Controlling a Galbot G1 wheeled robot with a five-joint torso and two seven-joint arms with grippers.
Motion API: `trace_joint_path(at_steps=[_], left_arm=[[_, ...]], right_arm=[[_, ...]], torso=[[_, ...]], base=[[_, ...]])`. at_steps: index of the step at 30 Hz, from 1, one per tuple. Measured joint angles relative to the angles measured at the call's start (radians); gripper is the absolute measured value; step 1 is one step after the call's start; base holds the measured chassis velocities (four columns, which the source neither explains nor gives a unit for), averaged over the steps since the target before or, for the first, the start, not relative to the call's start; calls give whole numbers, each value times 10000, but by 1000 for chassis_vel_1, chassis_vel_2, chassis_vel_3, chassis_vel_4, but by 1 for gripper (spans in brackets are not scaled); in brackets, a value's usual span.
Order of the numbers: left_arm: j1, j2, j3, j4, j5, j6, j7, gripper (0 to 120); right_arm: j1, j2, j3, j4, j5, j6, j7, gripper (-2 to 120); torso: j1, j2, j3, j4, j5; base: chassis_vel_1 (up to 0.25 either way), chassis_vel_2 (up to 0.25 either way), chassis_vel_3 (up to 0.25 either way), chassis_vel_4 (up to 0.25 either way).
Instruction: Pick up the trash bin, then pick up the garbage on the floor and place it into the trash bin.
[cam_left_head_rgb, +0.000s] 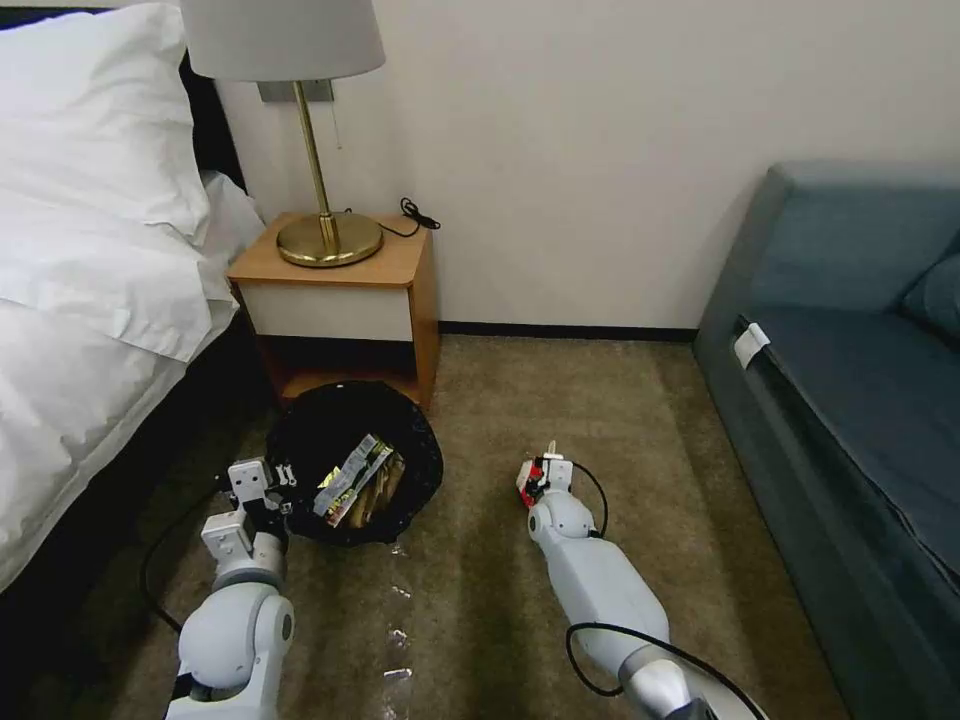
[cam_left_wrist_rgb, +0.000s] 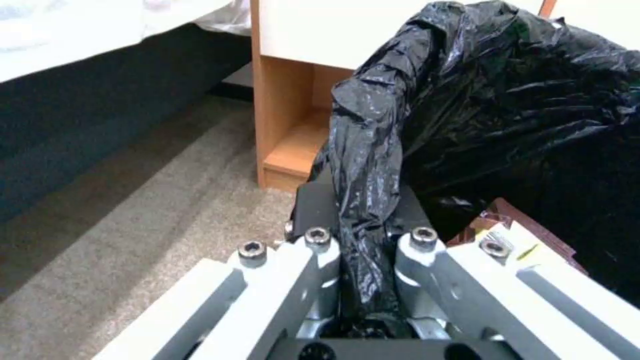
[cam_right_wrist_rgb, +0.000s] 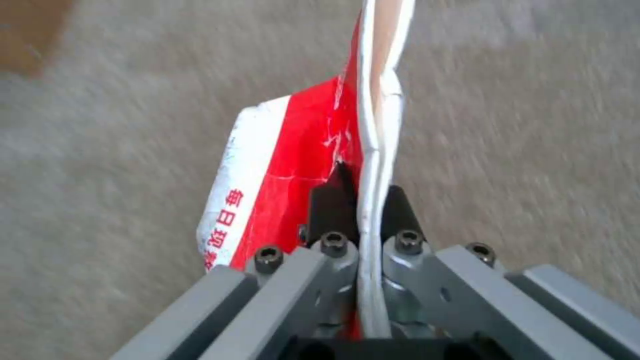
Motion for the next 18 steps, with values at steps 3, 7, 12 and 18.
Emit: trace_joint_path(at_steps=[3,7,12,18], left_arm=[[6,-5,31,4,6,0,3,4],[5,-12,31,13,11,0,4,4],[6,-26,28,35,17,0,7,4],[-1,-28,-37,58,12,-3,15,4]], right_arm=[[30,0,-177,472,68,266,-16,0],[-15,0,-428,950,67,378,-54,0],[-75,0,-587,1228,29,469,-52,0],[-66,0,-925,1756,178,666,-40,0]], torso=[[-1,1,-1,0,-1],[0,0,-1,1,0],[0,0,-1,0,0],[0,0,-1,0,0]], base=[[0,0,0,0],[0,0,0,0],[0,0,0,0],[0,0,0,0]])
